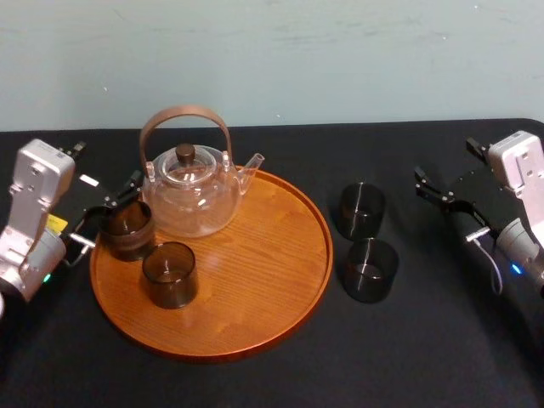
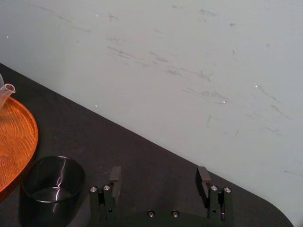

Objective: Pick up the glass from the table and place it on the tray.

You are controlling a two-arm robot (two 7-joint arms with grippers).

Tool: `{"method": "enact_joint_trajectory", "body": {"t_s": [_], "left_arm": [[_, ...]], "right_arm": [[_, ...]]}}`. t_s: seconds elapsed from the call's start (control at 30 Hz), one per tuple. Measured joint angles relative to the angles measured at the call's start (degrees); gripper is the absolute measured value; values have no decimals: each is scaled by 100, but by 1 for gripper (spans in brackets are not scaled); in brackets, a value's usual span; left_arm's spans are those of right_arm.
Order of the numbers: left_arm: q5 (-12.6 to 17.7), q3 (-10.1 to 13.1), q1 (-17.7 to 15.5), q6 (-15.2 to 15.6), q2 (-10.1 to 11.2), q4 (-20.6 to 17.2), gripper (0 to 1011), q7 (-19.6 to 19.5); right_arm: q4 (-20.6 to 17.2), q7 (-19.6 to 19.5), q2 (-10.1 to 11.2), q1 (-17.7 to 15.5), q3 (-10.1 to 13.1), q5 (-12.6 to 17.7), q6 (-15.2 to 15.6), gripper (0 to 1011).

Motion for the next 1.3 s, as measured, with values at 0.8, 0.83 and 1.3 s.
{"method": "enact_joint_trajectory", "body": {"t_s": [0.8, 0.83, 1.3], "left_arm": [[0, 0, 0, 0, 0, 0, 1001, 0], [0, 0, 0, 0, 0, 0, 1001, 0], [0, 0, 0, 0, 0, 0, 1001, 0]], "right_arm": [[-534, 298, 208, -453, 210, 43, -88, 1002], [-625, 327, 252, -531, 232, 59, -90, 1002], [-1852, 961, 893, -1875, 586, 627, -63, 1002]]}}
